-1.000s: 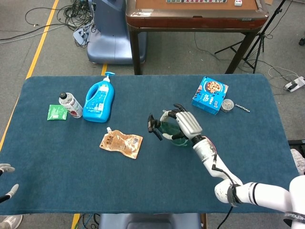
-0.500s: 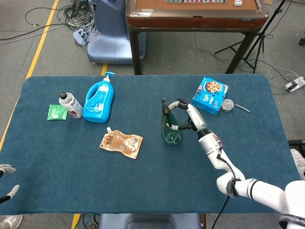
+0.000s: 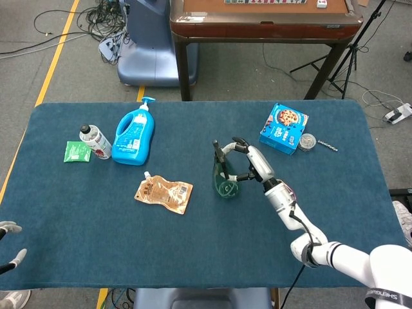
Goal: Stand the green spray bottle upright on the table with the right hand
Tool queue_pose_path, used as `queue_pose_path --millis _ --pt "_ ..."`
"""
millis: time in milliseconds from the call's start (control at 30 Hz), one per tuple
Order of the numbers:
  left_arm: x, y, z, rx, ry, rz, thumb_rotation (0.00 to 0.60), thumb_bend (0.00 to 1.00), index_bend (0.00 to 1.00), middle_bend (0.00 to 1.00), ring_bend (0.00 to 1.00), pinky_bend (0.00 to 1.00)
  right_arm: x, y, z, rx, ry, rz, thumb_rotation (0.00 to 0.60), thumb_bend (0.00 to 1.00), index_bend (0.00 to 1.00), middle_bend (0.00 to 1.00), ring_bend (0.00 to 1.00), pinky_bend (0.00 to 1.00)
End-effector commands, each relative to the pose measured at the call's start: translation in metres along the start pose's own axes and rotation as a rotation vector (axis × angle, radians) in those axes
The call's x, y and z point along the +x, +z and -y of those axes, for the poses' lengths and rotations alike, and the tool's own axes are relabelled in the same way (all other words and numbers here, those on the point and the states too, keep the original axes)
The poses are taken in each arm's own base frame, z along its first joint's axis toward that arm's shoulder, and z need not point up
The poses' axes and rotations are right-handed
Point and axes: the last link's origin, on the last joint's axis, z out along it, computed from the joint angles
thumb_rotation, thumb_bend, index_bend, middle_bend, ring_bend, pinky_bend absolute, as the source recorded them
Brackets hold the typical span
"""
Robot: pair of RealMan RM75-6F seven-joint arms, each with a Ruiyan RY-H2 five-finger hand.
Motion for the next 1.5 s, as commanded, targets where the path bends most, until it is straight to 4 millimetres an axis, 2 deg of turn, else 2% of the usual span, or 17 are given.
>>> queue_pose_path --millis 33,300,733,933,1500 --pt "0.001 0.0 -0.001 -0.003 0.0 -0.002 0.6 0.26 0.39 0.31 0.29 0.16 -0.003 -0.001 0.0 0.022 -0.019 0.01 0.6 0.18 0.58 0.44 0.3 0.11" --pt "0.001 0.001 -0.003 -0.007 0.006 0.004 0.6 0.26 0.39 0.31 0.29 0.15 -0.004 -0.007 -0.002 0.042 -0.035 0.013 0.6 0.04 0.36 0.31 0.22 0.11" --pt "0.001 0.003 -0.009 -0.022 0.01 0.006 0.6 0.26 0.39 0.31 0.29 0.15 0.009 -0.024 -0.005 0.052 -0.03 -0.008 0.575 0.01 0.06 0.18 0.14 0.08" --pt "0.001 0.004 -0.011 -0.029 0.01 0.007 0.6 0.26 0.39 0.31 0.29 0.15 0.015 -0.031 -0.005 0.036 -0.066 0.005 0.571 0.0 0.01 0.13 0.1 0.04" --pt "0.001 0.006 -0.013 -0.039 0.011 0.009 0.6 0.26 0.39 0.31 0.29 0.15 0.039 -0.049 -0.003 -0.053 -0.273 0.079 0.57 0.0 0.01 0.13 0.07 0.02"
